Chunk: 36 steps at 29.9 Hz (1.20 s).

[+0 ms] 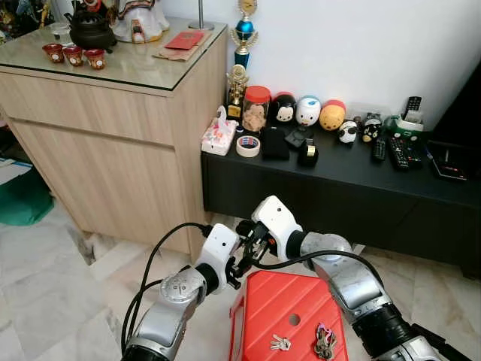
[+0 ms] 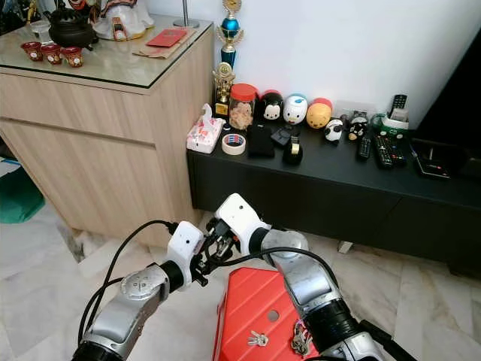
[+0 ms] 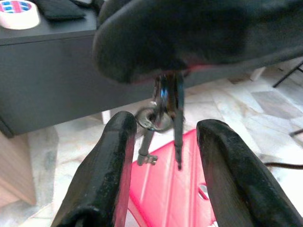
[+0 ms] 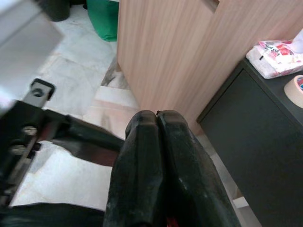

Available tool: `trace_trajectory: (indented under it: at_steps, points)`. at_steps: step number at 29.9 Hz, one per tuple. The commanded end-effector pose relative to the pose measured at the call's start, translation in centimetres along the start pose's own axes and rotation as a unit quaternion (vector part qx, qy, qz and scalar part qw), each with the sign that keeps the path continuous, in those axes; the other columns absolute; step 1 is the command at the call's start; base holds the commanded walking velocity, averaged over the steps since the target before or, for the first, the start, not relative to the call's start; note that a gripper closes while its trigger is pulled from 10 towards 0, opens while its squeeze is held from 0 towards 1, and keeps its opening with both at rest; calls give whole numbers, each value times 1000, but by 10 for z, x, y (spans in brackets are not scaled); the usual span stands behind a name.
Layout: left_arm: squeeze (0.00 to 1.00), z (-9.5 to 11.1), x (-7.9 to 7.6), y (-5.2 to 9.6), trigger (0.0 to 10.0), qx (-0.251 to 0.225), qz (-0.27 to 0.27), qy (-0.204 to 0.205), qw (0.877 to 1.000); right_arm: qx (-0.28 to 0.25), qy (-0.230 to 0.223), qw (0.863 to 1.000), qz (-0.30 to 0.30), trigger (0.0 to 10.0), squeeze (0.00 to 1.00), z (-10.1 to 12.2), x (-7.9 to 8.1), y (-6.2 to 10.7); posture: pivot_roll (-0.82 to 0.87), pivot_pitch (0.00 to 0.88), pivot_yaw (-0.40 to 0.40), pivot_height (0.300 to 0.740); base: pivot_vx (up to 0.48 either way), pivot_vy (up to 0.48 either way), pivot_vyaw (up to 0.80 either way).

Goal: Hang keys on a hook

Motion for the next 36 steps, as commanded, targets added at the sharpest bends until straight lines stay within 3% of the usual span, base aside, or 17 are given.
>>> trace_trajectory:
  at_steps: [1,9,10,11,12,36]
  points:
    - [0,1,1,-3,10000,5,4,-2,1000,-16,9,1000,-2,10000,0,13,-1,0,79,0,-85,728,0,0,0]
    - [0,3,3,-6,10000,4,18,3,1000,-19,7,1000,-4,10000,0,15,-2,0,78,0,-83,728,0,0,0]
    - [0,3,4,-7,4314,5,22,3,1000,-19,7,1000,-5,10000,0,15,-2,0,78,0,-83,728,0,0,0]
    - [0,3,5,-7,1176,5,25,5,1000,-19,6,1000,-5,10000,0,15,-2,0,78,0,-83,728,0,0,0]
    - [0,3,5,-8,0,5,26,6,1000,-20,6,1000,-6,10000,0,16,-3,0,77,0,-83,728,0,0,0]
    - [0,4,8,-8,0,3,34,5,999,-7,-4,1000,-14,10000,0,8,-6,0,78,0,-83,728,0,0,0]
Point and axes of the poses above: a point about 5 cm out from each wrist's last joint towards the gripper, its own y axis pointing back from the gripper into the wrist, its own z axis along the axis of the wrist's last joint, x = y × z, the point moved 5 cm from there along -y, pointing out of the wrist towards the gripper, and after that the axes turned 11 degrees about -y, right-handed, at the moved point
